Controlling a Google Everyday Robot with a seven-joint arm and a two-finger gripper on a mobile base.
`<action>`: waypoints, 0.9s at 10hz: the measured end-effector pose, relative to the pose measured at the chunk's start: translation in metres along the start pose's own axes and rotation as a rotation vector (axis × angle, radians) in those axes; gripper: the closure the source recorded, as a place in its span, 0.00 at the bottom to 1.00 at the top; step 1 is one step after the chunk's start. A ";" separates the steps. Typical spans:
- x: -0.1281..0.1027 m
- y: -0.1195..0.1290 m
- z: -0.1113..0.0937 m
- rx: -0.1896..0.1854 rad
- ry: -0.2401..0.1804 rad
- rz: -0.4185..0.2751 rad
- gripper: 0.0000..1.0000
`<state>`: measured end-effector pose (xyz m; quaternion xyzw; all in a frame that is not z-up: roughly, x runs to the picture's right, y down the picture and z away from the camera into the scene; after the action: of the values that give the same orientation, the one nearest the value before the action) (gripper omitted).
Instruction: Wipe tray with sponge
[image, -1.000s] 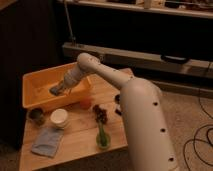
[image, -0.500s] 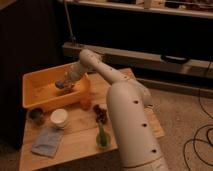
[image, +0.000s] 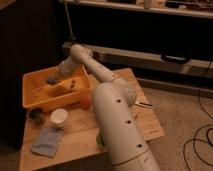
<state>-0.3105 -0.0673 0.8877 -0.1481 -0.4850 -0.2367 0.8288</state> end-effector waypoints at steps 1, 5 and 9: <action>-0.014 0.002 0.002 -0.011 -0.017 -0.030 0.91; -0.038 0.036 0.011 -0.104 -0.074 -0.079 0.91; -0.015 0.078 0.001 -0.141 -0.062 -0.018 0.91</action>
<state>-0.2758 0.0023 0.8735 -0.2090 -0.4936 -0.2733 0.7987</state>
